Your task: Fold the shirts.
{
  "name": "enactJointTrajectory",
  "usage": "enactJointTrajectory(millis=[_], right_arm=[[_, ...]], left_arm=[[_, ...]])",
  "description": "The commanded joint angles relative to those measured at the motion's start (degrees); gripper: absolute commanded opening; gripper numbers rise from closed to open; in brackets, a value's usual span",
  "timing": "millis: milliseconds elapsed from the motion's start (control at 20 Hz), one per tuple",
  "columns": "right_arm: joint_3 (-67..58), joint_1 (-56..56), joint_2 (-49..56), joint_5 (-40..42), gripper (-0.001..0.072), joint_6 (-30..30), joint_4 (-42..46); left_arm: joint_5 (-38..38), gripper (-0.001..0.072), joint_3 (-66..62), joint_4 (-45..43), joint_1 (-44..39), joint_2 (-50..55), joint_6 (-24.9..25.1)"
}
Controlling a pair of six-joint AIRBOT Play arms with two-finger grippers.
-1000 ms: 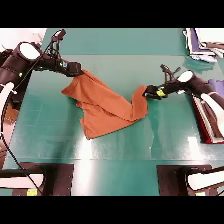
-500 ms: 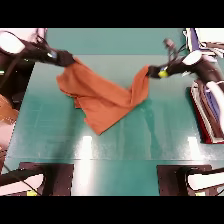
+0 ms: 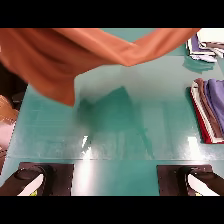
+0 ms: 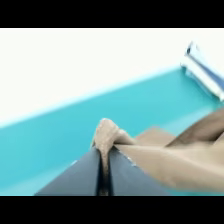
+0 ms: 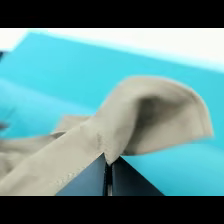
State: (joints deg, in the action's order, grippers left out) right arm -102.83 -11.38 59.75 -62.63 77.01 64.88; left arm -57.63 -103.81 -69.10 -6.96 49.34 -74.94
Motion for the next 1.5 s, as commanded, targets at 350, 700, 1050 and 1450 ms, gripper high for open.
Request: enactJointTrajectory(millis=[350, 700, 1050, 1450], right_arm=[[-1.29, 0.17, -12.92, -2.03, 0.0012, 10.49, 14.53], [-1.27, 0.17, 9.90, -18.64, 0.0012, 14.53, 14.71], [-1.31, 0.17, 36.15, -11.08, 0.0013, 13.99, 14.12], [-3.65, 4.92, 37.92, -11.80, 0.0476, 11.54, -2.12]], left_arm=[[-5.05, 0.0027, -5.77, -0.83, -0.02, -3.32, -1.84], [-17.94, 0.0028, 2.23, -1.01, -0.02, 20.50, -3.13], [-0.50, 0.0029, 13.75, -3.04, 0.00, 42.10, -2.62], [-10.60, 0.0532, 10.91, -2.91, 3.56, 42.88, -4.15]])
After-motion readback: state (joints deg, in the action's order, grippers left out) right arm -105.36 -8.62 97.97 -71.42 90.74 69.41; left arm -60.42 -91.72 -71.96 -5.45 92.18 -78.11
